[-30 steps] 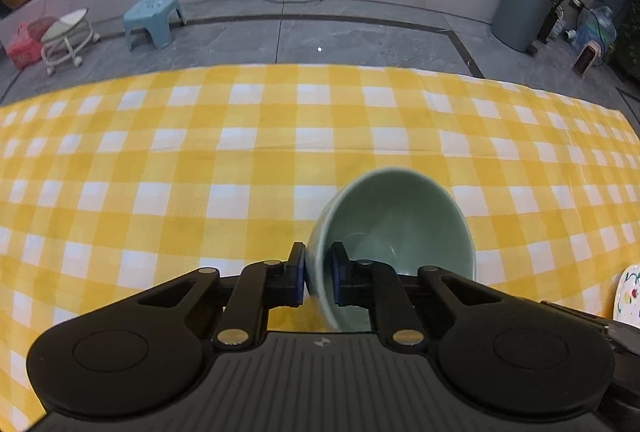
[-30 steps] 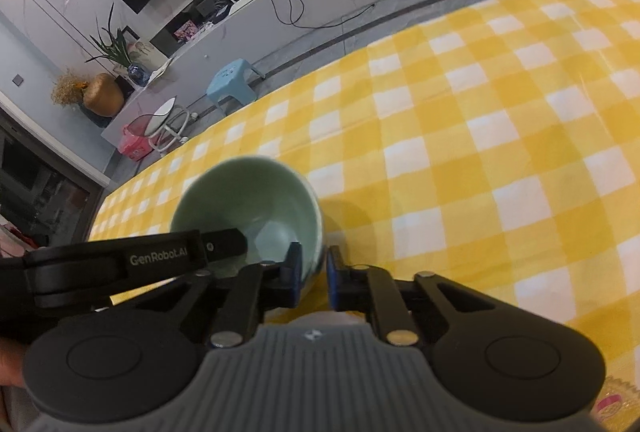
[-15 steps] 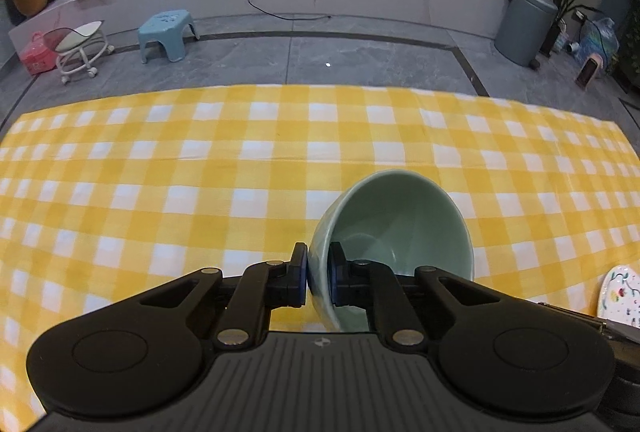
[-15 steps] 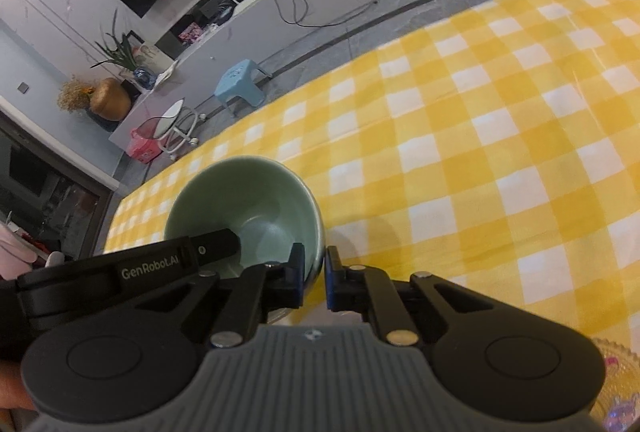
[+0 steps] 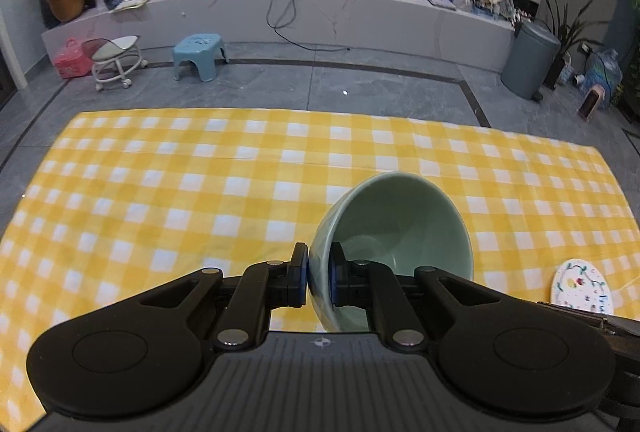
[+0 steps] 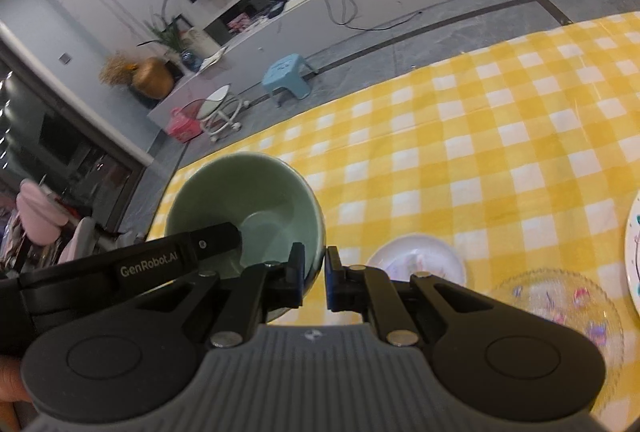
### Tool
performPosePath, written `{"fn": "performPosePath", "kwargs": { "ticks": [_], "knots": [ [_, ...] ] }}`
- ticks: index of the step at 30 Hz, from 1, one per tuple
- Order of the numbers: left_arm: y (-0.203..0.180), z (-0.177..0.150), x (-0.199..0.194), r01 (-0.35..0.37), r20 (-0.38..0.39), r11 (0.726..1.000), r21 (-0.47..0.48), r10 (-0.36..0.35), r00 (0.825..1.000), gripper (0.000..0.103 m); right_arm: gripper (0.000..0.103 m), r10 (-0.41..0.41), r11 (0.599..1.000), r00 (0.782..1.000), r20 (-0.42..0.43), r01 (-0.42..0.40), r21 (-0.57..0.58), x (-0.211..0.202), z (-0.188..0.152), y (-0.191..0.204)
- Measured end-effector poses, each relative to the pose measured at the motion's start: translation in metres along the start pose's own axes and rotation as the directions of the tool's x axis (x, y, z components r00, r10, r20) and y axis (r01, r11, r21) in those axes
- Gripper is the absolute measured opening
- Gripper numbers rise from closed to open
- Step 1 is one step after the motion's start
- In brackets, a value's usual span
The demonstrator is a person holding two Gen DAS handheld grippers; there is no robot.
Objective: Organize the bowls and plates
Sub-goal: 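Carry the pale green bowl with both grippers and lower it into the orange bowl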
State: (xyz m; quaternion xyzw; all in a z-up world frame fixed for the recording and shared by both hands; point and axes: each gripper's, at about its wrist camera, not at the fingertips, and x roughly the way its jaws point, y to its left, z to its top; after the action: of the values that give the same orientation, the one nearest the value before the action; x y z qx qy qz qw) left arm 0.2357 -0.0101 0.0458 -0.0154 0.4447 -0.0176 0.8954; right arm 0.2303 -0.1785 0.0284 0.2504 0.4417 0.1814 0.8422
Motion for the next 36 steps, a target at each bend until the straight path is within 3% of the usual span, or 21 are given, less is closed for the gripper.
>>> {"fn": "performPosePath", "kwargs": {
  "ticks": [9,16,27,36],
  "knots": [
    [0.017,-0.025,-0.062,0.007,0.012,0.994,-0.109,-0.006,1.000,0.011,0.008,0.020,0.993,1.000,0.022,-0.017,-0.115,-0.062,-0.036,0.042],
    [0.026,-0.059,-0.079,0.025,-0.041,0.989,-0.144,-0.032,0.999,0.011,0.008,0.024,0.994,1.000,-0.010,-0.025,-0.106,-0.091,-0.074,0.041],
    [0.054,-0.114,-0.083,0.046,-0.142,0.966,-0.253,-0.084,0.986,0.011,0.007,-0.001,0.994,0.995,-0.098,-0.010,-0.112,-0.090,-0.113,0.047],
    [0.072,-0.136,-0.065,0.062,-0.219,0.946,-0.318,-0.137,0.966,0.012,0.006,-0.042,0.991,0.989,-0.144,0.023,-0.131,-0.072,-0.126,0.047]
  ]
}}
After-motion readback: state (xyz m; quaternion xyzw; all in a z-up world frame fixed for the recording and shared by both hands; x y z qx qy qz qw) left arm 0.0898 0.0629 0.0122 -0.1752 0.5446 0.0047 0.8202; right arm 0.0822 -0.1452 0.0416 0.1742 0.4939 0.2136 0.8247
